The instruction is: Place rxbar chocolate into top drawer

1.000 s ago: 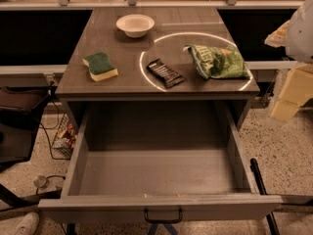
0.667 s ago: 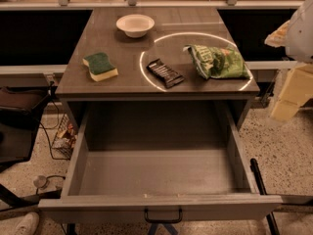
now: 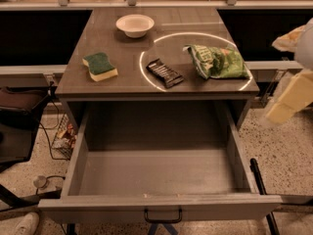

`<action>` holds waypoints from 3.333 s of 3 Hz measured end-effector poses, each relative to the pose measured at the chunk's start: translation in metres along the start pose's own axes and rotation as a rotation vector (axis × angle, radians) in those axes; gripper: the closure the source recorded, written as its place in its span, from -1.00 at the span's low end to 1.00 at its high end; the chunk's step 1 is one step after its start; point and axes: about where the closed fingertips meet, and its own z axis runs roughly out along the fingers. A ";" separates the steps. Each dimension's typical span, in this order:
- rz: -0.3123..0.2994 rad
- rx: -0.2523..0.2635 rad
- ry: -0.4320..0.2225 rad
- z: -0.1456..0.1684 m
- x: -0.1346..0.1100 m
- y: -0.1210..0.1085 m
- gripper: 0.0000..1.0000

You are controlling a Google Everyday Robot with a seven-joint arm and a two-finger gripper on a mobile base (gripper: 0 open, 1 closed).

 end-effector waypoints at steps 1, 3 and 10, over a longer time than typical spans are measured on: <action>0.040 0.047 -0.158 0.014 -0.014 -0.001 -1.00; 0.069 0.174 -0.510 0.044 -0.082 -0.040 -1.00; 0.262 0.088 -0.876 0.187 -0.181 -0.054 -1.00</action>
Offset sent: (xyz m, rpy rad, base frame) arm 0.1032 0.0599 0.0161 0.5309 -0.4907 -0.0311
